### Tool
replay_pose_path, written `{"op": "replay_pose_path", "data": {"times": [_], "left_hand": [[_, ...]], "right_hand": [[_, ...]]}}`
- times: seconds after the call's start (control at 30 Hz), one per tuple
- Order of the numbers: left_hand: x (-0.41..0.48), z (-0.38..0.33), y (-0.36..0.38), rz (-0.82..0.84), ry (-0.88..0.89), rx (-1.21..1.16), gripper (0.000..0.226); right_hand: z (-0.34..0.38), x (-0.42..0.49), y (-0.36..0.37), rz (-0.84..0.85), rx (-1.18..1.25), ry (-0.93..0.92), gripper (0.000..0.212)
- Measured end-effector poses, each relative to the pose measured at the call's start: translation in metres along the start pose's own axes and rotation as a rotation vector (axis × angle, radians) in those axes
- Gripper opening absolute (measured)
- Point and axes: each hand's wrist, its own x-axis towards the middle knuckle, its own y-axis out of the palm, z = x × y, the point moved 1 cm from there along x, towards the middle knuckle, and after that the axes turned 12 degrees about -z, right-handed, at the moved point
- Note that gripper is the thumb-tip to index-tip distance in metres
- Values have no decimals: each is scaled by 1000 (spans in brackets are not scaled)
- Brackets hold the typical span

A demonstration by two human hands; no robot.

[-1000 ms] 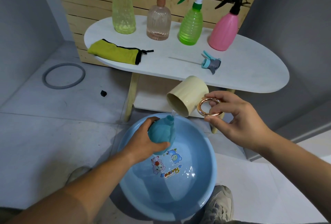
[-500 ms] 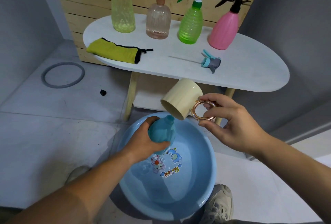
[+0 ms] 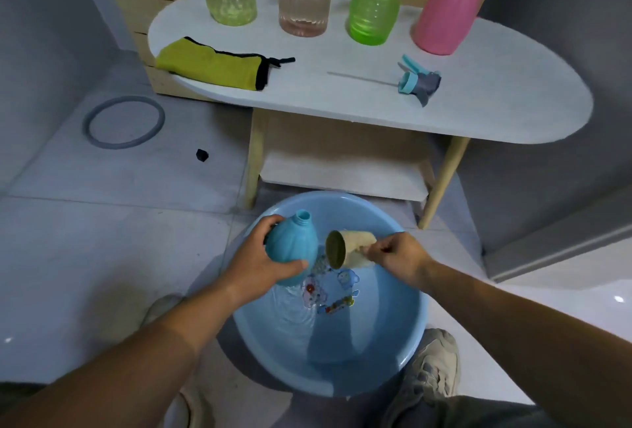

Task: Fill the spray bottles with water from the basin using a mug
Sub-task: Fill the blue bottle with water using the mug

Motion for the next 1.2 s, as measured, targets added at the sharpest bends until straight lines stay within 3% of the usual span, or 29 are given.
{"op": "replay_pose_path", "data": {"times": [0.07,0.23,0.37,0.53,1.2], "left_hand": [[1,0,-3,-5,-11,9,72],[6,4,-5,-28,-50,-20,74],[11,11,-2,-30,-96,-46,75],[15,20,4,-40,-103,-28,74],[20,25,7,-44,-110,-43,72]], "right_hand": [[-14,10,20,-9,-53,-22,42],[-36,25,59,66,-130,-234,16],[-57,40,78,181,-257,-404,16],[-72,54,85,173,-324,-544,15],[-81,62,94,155,-411,-641,18]]}}
